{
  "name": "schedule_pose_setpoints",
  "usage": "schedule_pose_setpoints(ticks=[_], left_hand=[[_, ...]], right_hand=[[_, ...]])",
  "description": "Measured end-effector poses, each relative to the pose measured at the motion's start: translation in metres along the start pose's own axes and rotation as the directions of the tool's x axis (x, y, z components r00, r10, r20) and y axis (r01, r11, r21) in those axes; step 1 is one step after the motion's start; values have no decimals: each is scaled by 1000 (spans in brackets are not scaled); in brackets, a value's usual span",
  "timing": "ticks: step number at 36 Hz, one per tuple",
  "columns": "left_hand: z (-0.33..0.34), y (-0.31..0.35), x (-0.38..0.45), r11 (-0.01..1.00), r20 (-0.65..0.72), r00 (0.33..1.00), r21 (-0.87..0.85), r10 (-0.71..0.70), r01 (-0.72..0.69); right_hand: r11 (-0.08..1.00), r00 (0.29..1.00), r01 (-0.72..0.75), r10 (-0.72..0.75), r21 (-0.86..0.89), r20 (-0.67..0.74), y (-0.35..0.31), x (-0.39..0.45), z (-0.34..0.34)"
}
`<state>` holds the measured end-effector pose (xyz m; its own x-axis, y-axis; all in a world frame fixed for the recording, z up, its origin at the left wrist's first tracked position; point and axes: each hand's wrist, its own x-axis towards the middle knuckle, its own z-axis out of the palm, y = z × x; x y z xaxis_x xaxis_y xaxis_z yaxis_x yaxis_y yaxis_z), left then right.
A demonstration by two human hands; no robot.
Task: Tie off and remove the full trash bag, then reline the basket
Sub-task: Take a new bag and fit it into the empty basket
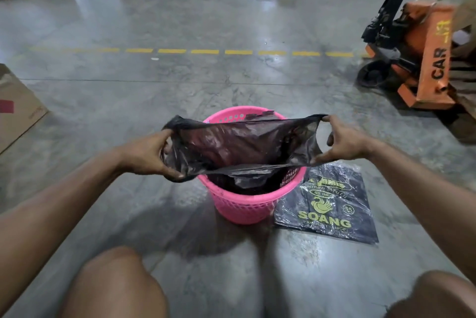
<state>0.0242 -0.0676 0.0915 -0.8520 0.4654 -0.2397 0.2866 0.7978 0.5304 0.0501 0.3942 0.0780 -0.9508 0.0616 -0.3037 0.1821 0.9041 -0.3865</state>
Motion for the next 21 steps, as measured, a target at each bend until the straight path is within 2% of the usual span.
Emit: schedule_pose_setpoints(ticks=[2, 6, 10, 13, 18, 21], left_hand=[[-2, -10, -1, 998, -34, 997, -18, -64, 64], [12, -30, -12, 968, -80, 979, 155, -189, 199], [48, -38, -27, 949, -50, 983, 256, -177, 184], [72, -44, -28, 936, -78, 982, 299, -170, 186], [90, -40, -9, 942, -155, 966, 234, -208, 241], [82, -40, 13, 959, -165, 955, 103, -246, 265]], right_hand=[[996, 997, 64, -62, -55, 44, -7, -13, 8], [976, 987, 155, -145, -151, 76, -4, -42, 31], [965, 989, 133, -115, -227, 90, 21, -51, 59], [957, 995, 101, -91, -272, 50, 33, -45, 68], [956, 996, 72, -86, -284, -37, 39, -24, 73], [989, 999, 42, -46, -138, -25, 44, 2, 67]])
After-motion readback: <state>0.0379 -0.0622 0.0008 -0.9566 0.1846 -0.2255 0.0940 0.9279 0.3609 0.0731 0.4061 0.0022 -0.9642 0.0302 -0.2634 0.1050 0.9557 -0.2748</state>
